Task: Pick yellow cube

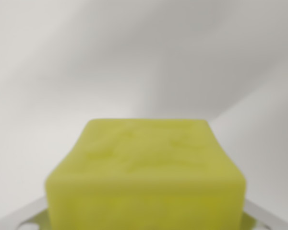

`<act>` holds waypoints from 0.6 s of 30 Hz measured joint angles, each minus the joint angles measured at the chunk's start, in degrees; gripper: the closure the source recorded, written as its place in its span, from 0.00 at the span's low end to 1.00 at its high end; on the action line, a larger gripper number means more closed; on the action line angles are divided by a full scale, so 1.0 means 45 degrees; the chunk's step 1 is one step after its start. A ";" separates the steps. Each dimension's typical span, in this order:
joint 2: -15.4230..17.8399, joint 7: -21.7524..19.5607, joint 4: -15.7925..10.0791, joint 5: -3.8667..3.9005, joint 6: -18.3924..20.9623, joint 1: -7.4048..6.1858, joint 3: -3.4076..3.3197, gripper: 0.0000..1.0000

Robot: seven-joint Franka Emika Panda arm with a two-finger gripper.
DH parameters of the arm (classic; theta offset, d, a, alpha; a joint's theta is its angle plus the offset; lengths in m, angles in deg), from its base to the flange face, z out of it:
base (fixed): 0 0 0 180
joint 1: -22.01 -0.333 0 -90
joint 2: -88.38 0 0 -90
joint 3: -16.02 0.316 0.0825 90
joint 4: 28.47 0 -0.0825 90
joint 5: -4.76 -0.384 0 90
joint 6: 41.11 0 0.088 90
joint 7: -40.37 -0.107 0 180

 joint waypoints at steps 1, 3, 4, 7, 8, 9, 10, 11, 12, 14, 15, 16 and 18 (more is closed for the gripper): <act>0.0052 0.0002 -0.0006 -0.0003 0.0048 0.0000 0.0000 1.00; 0.0159 0.0005 -0.0017 -0.0007 0.0147 -0.0001 0.0000 1.00; 0.0215 0.0007 -0.0022 -0.0009 0.0196 -0.0002 0.0000 1.00; 0.0375 0.0012 -0.0035 -0.0016 0.0341 -0.0003 0.0000 1.00; 0.0427 0.0013 -0.0040 -0.0018 0.0392 -0.0003 0.0000 1.00; 0.0479 0.0014 -0.0044 -0.0020 0.0441 -0.0003 0.0000 1.00; 0.0533 0.0016 -0.0047 -0.0022 0.0490 -0.0004 0.0000 1.00; 0.0587 0.0017 -0.0049 -0.0024 0.0540 -0.0004 0.0000 1.00; 0.0639 0.0019 -0.0051 -0.0026 0.0590 -0.0004 0.0000 1.00; 0.0741 0.0021 -0.0056 -0.0030 0.0691 -0.0005 0.0000 1.00; 0.0793 0.0023 -0.0058 -0.0032 0.0741 -0.0005 0.0000 1.00; 0.0845 0.0024 -0.0059 -0.0034 0.0790 -0.0006 0.0000 1.00; 0.0950 0.0027 -0.0059 -0.0037 0.0893 -0.0007 0.0000 1.00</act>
